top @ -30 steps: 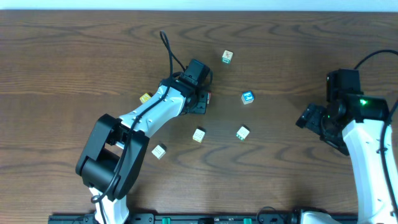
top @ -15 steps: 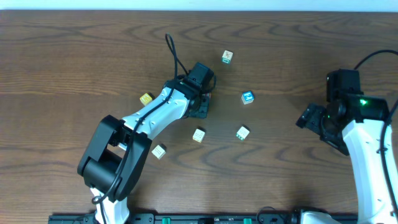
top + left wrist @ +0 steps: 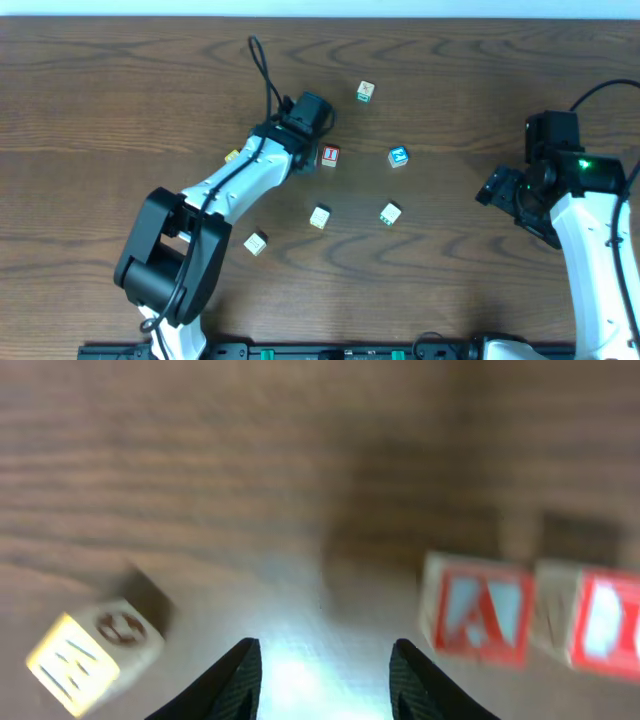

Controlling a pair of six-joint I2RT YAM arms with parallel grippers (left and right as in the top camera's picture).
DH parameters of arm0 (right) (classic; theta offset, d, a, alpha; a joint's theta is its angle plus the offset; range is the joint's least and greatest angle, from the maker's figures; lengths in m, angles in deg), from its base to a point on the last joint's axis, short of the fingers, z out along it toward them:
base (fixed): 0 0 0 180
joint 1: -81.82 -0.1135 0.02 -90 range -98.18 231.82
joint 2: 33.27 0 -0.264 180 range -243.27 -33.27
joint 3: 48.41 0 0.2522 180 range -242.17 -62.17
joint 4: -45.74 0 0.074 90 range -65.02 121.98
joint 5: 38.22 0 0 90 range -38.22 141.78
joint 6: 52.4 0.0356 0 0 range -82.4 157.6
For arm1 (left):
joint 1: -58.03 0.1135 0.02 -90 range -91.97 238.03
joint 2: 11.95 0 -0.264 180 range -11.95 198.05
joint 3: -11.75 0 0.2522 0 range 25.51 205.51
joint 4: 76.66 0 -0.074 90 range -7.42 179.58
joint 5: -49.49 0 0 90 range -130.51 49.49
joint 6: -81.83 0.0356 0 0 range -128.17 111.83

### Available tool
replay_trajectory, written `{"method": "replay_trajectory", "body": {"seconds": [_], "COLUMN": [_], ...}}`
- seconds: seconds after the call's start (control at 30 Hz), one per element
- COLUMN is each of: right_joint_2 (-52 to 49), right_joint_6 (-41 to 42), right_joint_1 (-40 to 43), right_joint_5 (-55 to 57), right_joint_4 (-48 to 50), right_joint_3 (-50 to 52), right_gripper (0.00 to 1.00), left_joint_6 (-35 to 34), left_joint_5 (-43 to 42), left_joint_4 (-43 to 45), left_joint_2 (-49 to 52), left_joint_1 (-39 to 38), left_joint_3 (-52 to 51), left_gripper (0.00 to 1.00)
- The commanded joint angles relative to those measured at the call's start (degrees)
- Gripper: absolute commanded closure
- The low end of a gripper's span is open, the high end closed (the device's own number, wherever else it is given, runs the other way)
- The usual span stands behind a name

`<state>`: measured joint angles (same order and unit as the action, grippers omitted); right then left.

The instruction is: Spell out Ai2

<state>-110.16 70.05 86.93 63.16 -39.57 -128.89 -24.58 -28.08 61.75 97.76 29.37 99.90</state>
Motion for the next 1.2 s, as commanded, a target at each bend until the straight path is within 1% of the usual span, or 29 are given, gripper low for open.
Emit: {"method": "replay_trajectory", "body": {"seconds": [0.0, 0.07, 0.23, 0.37, 0.57, 0.8, 1.0, 1.17], "right_joint_2": [-0.4, -0.4, -0.4, -0.4, -0.4, -0.4, -0.4, -0.4], "right_joint_6": [0.0, 0.1, 0.1, 0.1, 0.1, 0.1, 0.1, 0.1], "right_joint_1": [0.2, 0.2, 0.2, 0.2, 0.2, 0.2, 0.2, 0.2], "right_joint_5": [0.9, 0.8, 0.8, 0.8, 0.8, 0.8, 0.8, 0.8], "right_joint_4": [-0.1, -0.1, -0.1, -0.3, -0.3, -0.3, -0.5, -0.5], "right_joint_3": [-0.8, -0.8, -0.8, -0.8, -0.8, -0.8, -0.8, -0.8], "right_gripper": [0.01, 0.01, 0.01, 0.01, 0.01, 0.01, 0.01, 0.01], "left_joint_6": [1.6, 2.7, 2.7, 2.7, 2.6, 1.3, 1.0, 1.0], "left_joint_5": [-0.6, -3.6, -6.8, -8.9, -9.6, -12.8, -17.3, -17.2], "left_joint_4": [1.3, 1.6, 2.9, 3.3, 3.8, 3.9, 3.8, 3.8], "left_joint_2": [-1.2, -1.2, -0.6, 1.5, 3.3, 3.5, 3.5, 3.5], "left_joint_1": [2.4, 3.6, 5.0, 5.0, 5.0, 5.0, 5.0, 4.9], "left_joint_3": [-0.9, -1.3, -1.5, -1.5, -1.5, -1.6, -1.6, -1.6], "left_gripper": [0.57, 0.57, 0.53, 0.53, 0.53, 0.51, 0.51, 0.51]}}
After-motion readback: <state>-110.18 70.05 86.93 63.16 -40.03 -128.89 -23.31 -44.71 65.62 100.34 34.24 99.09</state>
